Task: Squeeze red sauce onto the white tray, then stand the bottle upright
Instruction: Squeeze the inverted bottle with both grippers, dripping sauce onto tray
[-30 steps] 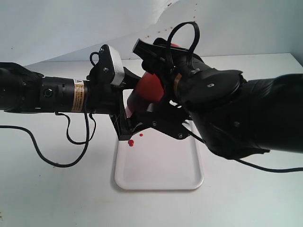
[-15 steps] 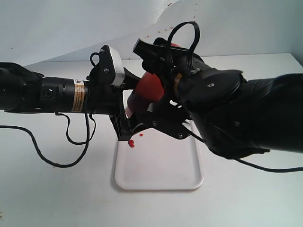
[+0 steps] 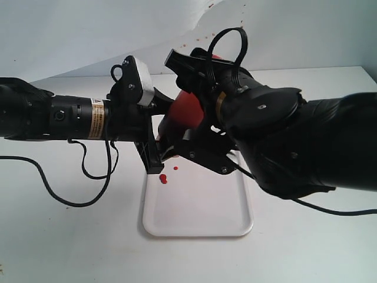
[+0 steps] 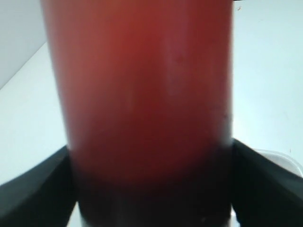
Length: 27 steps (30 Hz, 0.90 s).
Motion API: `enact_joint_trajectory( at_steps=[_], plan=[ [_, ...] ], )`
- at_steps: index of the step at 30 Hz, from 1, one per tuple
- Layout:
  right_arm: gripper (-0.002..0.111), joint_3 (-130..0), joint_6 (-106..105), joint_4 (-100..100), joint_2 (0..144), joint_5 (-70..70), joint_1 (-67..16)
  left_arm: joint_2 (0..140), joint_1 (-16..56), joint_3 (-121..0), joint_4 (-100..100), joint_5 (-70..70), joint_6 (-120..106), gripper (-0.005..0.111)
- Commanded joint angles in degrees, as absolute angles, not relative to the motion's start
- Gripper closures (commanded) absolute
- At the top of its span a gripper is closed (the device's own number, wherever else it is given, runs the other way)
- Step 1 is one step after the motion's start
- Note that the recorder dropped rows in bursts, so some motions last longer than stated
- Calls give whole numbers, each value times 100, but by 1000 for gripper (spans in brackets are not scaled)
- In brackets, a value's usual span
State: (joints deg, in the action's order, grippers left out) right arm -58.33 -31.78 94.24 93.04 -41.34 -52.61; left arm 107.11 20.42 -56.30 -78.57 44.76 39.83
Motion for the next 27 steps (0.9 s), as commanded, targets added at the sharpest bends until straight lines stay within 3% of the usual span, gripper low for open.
enact_joint_trajectory(
  at_steps=[1,3,27],
  plan=[
    [108,-5874,-3126,9633,9227,-4291,-5265,10693,2063,-5633,-7852,4522,4013,79],
    [108,-5874,-3126,9633,9227,-4291,-5265,10693,2063,-5633,-7852,4522,3986,107],
    [108,-5874,-3126,9464,9227,-4293,-5265,10693,2063,-5633,-7848,4522,3864,105]
  ],
)
